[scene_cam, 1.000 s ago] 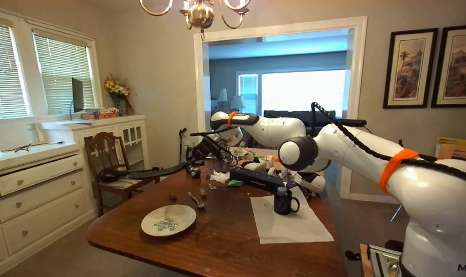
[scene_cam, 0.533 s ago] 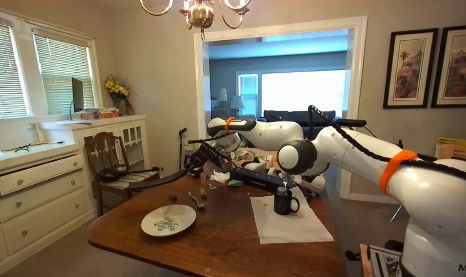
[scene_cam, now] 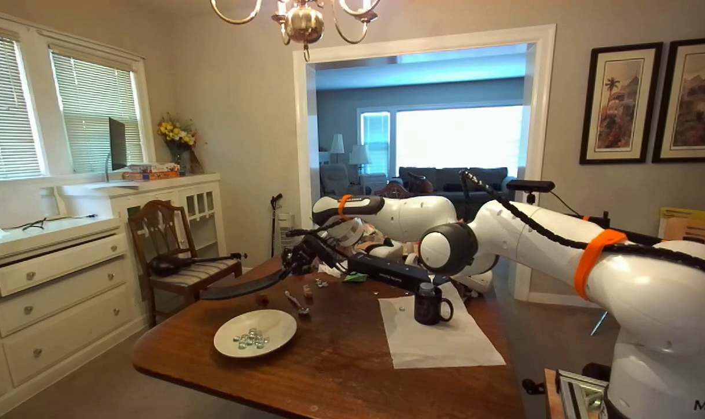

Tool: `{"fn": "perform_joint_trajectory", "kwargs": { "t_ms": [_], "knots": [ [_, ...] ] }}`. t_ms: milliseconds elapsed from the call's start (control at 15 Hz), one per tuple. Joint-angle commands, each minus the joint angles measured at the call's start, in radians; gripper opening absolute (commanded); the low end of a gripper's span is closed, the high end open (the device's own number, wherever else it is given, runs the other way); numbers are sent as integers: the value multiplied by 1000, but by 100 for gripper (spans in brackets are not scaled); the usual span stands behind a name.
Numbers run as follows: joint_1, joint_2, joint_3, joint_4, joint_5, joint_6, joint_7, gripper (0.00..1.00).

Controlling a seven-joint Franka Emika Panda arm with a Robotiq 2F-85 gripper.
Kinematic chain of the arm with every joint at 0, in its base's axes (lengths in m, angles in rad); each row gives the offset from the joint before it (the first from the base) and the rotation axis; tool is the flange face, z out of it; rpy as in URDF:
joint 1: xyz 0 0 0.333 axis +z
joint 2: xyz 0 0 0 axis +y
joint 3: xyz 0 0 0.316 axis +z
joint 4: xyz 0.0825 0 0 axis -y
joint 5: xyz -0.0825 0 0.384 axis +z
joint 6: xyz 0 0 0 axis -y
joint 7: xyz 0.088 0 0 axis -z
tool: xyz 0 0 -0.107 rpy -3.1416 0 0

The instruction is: Pick up the black plate and pour it's contents in the bowl

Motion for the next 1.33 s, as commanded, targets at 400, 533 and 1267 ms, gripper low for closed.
{"fn": "perform_joint_trajectory", "kwargs": {
  "t_ms": [400, 533, 1267],
  "knots": [
    [11, 56, 21, 32, -6, 57, -4, 2],
    [11, 72, 34, 38, 1, 76, -18, 2],
    [9, 110, 107, 32, 23, 119, -73, 2]
  ]
}}
